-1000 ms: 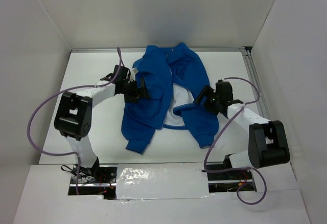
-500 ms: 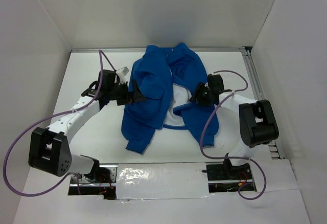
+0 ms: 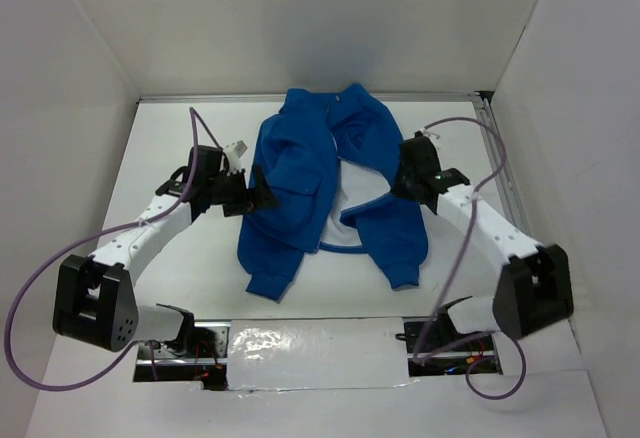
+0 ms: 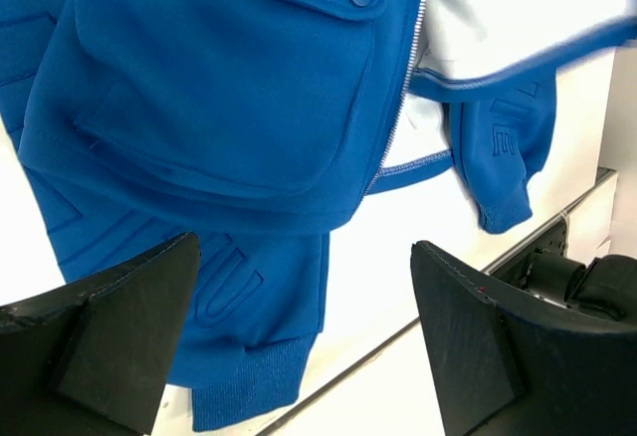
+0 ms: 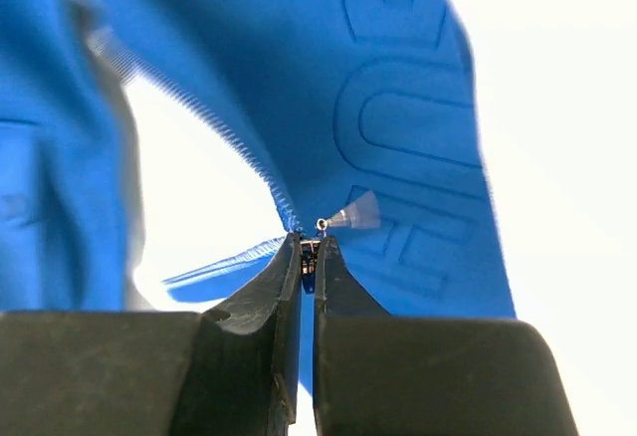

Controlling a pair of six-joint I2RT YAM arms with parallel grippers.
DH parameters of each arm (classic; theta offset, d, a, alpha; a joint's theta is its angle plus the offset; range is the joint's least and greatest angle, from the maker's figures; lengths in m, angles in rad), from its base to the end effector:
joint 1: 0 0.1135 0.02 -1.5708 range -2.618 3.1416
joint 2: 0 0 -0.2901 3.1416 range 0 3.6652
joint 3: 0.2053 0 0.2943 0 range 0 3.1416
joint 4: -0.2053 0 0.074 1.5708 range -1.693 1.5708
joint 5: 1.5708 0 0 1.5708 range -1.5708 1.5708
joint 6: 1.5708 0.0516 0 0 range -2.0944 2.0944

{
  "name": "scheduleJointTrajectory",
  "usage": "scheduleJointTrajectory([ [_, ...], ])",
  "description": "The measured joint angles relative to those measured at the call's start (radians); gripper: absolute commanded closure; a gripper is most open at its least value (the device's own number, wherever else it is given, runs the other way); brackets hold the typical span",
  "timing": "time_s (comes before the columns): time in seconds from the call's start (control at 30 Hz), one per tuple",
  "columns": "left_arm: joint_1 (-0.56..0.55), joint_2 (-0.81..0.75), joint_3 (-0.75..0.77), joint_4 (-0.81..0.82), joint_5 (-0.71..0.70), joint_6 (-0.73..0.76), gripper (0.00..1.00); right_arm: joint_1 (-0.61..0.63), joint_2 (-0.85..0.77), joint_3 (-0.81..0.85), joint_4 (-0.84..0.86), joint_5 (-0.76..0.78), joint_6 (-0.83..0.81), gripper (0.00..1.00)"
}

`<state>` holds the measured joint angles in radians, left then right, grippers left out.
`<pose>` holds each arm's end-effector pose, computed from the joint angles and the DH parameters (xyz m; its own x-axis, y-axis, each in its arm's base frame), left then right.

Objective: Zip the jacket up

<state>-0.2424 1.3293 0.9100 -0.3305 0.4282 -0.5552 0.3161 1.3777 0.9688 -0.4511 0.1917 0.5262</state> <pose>0.3120 -0.0992 0.2503 -0.8328 -0.2880 -0.4727 0.0875 0.7747 -0.6262 0.3204 0.0944 0.2442 -0.7168 0.2843 -0.6367 0.2001 0.9586 0.2028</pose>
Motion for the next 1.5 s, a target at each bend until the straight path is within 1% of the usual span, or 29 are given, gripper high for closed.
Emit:
scheduleJointTrajectory([
  [0.13, 0.006, -0.037, -0.012, -0.017, -0.001, -0.003, 0.01, 0.15, -0.166, 0.138, -0.159, 0.184, -0.01, 1.0],
  [0.2, 0.006, -0.055, -0.013, -0.028, -0.005, -0.006, 0.01, 0.242, -0.195, 0.211, -0.19, 0.235, -0.039, 1.0],
  [0.27, 0.006, -0.084, -0.021, -0.039, -0.011, -0.018, 0.01, 0.357, -0.185, 0.271, -0.214, 0.283, -0.078, 1.0],
  [0.37, 0.006, -0.139, -0.05, -0.052, -0.028, -0.029, 0.01, 0.525, -0.093, 0.315, -0.226, 0.332, -0.142, 1.0],
  [0.43, 0.006, -0.168, -0.063, -0.068, -0.042, -0.041, 0.01, 0.631, 0.021, 0.341, -0.225, 0.337, -0.185, 1.0],
  [0.5, 0.006, -0.179, -0.066, -0.08, -0.057, -0.055, 0.01, 0.713, 0.154, 0.35, -0.22, 0.314, -0.224, 1.0],
  [0.57, 0.01, -0.179, -0.066, -0.088, -0.069, -0.063, 0.01, 0.782, 0.257, 0.347, -0.222, 0.272, -0.259, 0.98],
  [0.63, 0.018, -0.175, -0.066, -0.099, -0.079, -0.078, 0.01, 0.832, 0.318, 0.332, -0.214, 0.208, -0.278, 0.77],
  [0.67, 0.021, -0.172, -0.066, -0.101, -0.082, -0.079, 0.01, 0.848, 0.326, 0.316, -0.211, 0.175, -0.282, 0.53],
  [0.7, 0.024, -0.166, -0.066, -0.103, -0.083, -0.081, 0.01, 0.861, 0.322, 0.293, -0.198, 0.137, -0.28, 0.41],
  [0.73, 0.027, -0.16, -0.066, -0.106, -0.083, -0.081, 0.01, 0.869, 0.309, 0.266, -0.181, 0.093, -0.282, 0.32],
  [0.77, 0.029, -0.155, -0.066, -0.107, -0.082, -0.081, 0.01, 0.873, 0.287, 0.233, -0.159, 0.055, -0.279, 0.29],
  [0.83, 0.032, -0.153, -0.066, -0.107, -0.08, -0.081, 0.01, 0.873, 0.22, 0.16, -0.12, -0.002, -0.27, 0.26],
  [0.93, 0.032, -0.154, -0.066, -0.1, -0.066, -0.08, 0.01, 0.842, 0.052, 0.045, -0.05, -0.074, -0.222, 0.25],
  [0.97, 0.032, -0.154, -0.067, -0.096, -0.061, -0.08, 0.01, 0.818, -0.003, 0.016, -0.023, -0.098, -0.204, 0.24],
  [1.03, 0.031, -0.156, -0.073, -0.085, -0.051, -0.081, 0.01, 0.75, -0.107, -0.028, 0.032, -0.132, -0.154, 0.24],
  [1.1, 0.03, -0.156, -0.081, -0.08, -0.045, -0.08, 0.01, 0.684, -0.151, -0.039, 0.065, -0.144, -0.1, 0.26],
  [1.17, 0.027, -0.156, -0.089, -0.078, -0.042, -0.08, 0.01, 0.64, -0.14, -0.037, 0.092, -0.142, -0.048, 0.28],
  [1.23, 0.023, -0.156, -0.098, -0.069, -0.039, -0.08, 0.01, 0.636, -0.091, -0.031, 0.098, -0.132, -0.002, 0.29],
  [1.33, 0.021, -0.156, -0.114, -0.058, -0.036, -0.08, 0.01, 0.672, 0.033, 0.015, 0.073, -0.084, 0.077, 0.3],
  [1.5, 0.021, -0.158, -0.129, -0.053, -0.034, -0.08, 0.01, 0.729, 0.259, 0.196, -0.012, 0.045, 0.216, 0.28],
])
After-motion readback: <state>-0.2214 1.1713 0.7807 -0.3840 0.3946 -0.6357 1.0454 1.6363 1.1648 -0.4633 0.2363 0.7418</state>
